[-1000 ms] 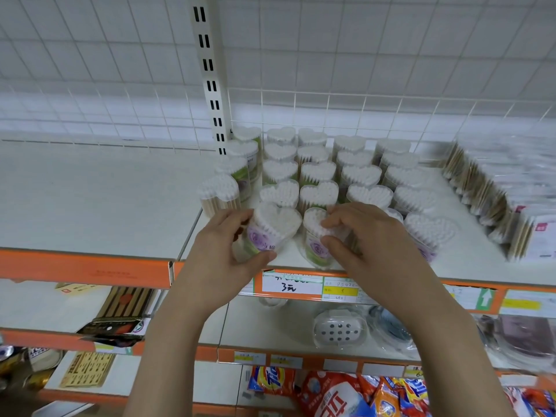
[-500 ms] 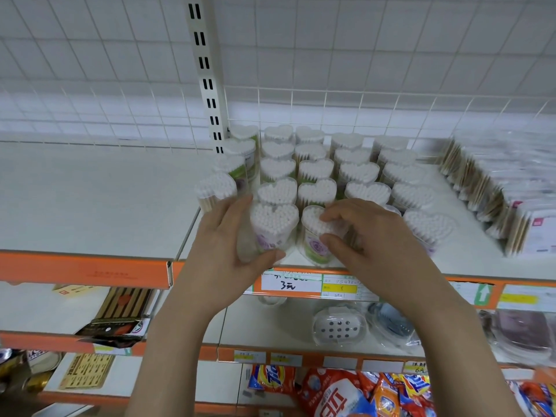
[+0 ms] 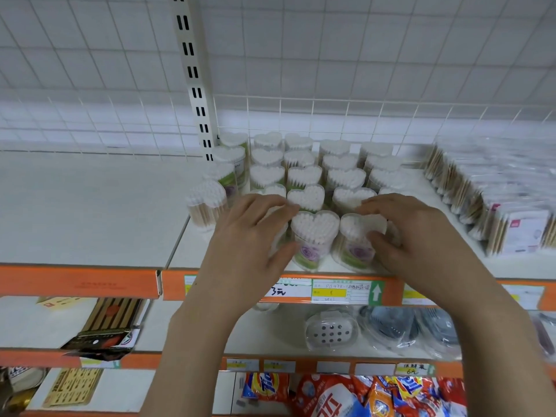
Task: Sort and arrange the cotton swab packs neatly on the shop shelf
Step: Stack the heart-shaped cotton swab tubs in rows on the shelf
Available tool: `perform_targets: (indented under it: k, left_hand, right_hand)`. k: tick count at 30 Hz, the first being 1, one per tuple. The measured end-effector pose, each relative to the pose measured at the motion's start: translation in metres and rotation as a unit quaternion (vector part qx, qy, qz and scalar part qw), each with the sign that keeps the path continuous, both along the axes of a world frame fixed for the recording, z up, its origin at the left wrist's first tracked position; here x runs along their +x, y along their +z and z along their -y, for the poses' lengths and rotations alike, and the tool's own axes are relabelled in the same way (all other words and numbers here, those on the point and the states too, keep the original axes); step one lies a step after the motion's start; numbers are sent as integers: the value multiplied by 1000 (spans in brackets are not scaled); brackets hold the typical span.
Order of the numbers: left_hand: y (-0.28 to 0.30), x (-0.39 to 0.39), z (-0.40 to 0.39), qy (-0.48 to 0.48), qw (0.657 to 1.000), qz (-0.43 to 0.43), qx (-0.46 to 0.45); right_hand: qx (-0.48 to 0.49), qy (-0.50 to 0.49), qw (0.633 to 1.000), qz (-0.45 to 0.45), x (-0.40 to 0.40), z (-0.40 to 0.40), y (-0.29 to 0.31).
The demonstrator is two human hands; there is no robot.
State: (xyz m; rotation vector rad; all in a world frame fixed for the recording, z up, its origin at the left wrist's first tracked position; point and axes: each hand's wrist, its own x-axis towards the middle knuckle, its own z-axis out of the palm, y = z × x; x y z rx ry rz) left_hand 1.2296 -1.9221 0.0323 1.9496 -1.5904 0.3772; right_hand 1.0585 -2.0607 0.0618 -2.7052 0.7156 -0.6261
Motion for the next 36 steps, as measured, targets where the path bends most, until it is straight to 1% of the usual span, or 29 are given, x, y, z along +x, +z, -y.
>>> perform_targets:
  k: [2, 6, 14, 19, 25, 29, 32, 36]
  left_hand:
    - [-1, 0, 2, -8, 1000, 3, 14]
    - [-4, -1, 3, -21, 999, -10, 26]
    - [-3, -6, 4, -13, 999, -23, 40]
    - [1, -5, 5, -12, 998, -41, 51]
    - [10, 7, 9, -24, 996, -79, 27]
    - [22, 22, 11, -15, 997, -74, 10]
    - [29, 41, 18, 2, 996, -75, 51]
    - [38, 68, 37, 8, 986, -87, 145]
  right_hand:
    - [-7, -16, 1000, -5, -2, 3, -2]
    - [4, -13, 999, -37, -2, 3, -6]
    - [-12, -45, 999, -21, 2, -1, -12]
    - [-12, -45, 999, -14, 3, -1, -12]
    - [-16, -34, 999, 7, 11, 1, -2]
    - [-33, -16, 999, -2, 30, 5, 10]
    - [-46, 4, 999, -11, 49, 11, 20]
    - [-49, 23, 995, -80, 77, 24, 29]
